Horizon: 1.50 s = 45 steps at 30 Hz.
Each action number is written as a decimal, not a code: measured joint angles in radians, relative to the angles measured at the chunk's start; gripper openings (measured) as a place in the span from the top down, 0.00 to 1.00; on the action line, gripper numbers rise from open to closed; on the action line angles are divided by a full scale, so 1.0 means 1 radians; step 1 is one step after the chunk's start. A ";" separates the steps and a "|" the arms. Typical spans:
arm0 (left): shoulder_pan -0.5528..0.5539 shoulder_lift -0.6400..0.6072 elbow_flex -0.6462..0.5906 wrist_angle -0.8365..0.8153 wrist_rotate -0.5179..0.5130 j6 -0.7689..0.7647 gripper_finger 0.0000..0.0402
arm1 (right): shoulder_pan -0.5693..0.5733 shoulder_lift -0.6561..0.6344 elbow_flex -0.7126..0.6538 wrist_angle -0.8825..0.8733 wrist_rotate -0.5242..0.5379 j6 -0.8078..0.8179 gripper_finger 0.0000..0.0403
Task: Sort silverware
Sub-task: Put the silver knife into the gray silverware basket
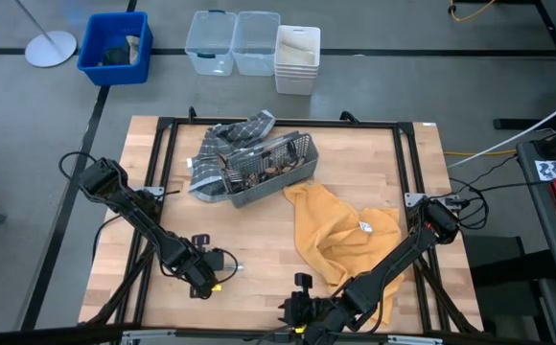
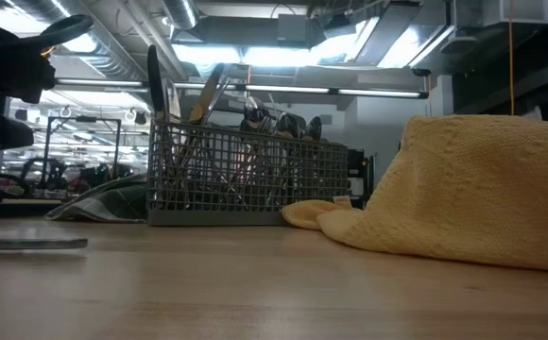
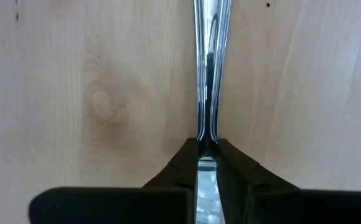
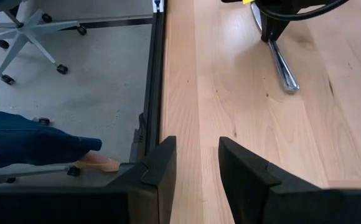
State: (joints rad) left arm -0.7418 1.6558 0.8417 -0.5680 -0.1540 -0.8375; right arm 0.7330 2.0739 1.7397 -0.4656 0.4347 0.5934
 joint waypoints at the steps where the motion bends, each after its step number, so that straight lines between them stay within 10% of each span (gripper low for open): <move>1: 0.000 0.000 0.000 0.000 0.000 0.000 0.93 | 0.000 0.000 0.000 0.000 0.000 0.000 0.70; 24: 0.048 0.006 0.043 0.084 0.001 0.008 0.92 | -0.056 0.177 -0.001 0.089 0.101 -0.055 0.70; 45: 0.186 0.003 0.044 0.223 0.119 0.055 0.90 | -0.112 0.204 -0.001 0.126 0.181 -0.427 0.70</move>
State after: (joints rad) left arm -0.5559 1.6585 0.8860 -0.3455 -0.0354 -0.7822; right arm 0.6212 2.2784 1.7390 -0.3392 0.6162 0.1665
